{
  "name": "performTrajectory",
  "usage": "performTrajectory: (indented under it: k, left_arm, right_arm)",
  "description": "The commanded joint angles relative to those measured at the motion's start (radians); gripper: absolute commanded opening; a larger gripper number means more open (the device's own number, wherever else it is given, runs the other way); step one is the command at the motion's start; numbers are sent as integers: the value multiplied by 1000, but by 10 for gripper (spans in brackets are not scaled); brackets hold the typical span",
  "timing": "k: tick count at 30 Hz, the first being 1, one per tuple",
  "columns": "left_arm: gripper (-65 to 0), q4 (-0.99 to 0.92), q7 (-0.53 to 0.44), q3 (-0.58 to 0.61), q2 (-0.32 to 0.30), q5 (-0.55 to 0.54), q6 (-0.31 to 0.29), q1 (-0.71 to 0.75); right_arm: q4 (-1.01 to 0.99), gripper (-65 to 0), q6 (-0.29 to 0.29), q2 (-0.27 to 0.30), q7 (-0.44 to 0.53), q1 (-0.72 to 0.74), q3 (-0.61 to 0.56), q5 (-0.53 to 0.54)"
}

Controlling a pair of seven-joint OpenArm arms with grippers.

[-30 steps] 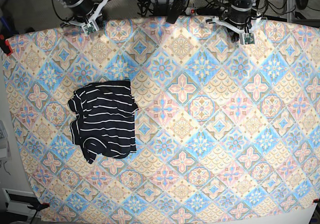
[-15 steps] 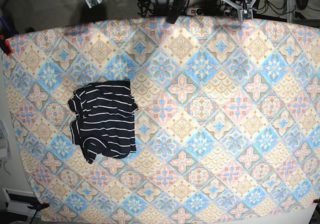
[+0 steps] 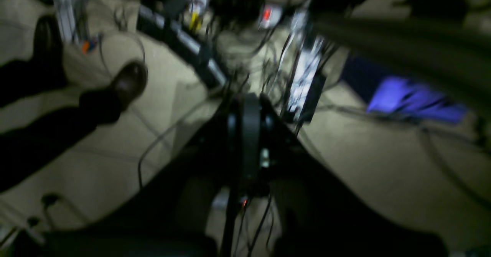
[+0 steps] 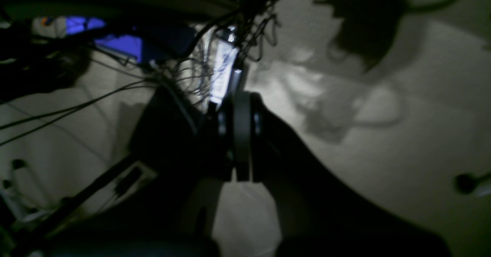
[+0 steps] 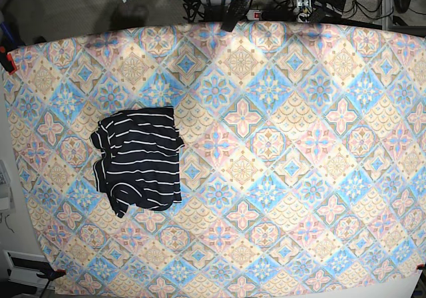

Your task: Fold the T-shirt properly

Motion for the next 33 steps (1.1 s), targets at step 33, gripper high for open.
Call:
performTrajectory:
  k: [33]
  left_arm:
    - [-650, -1028, -390, 13, 10, 48, -88, -494]
  right_arm:
    - [-909, -648, -313, -40, 365, 469, 12, 14]
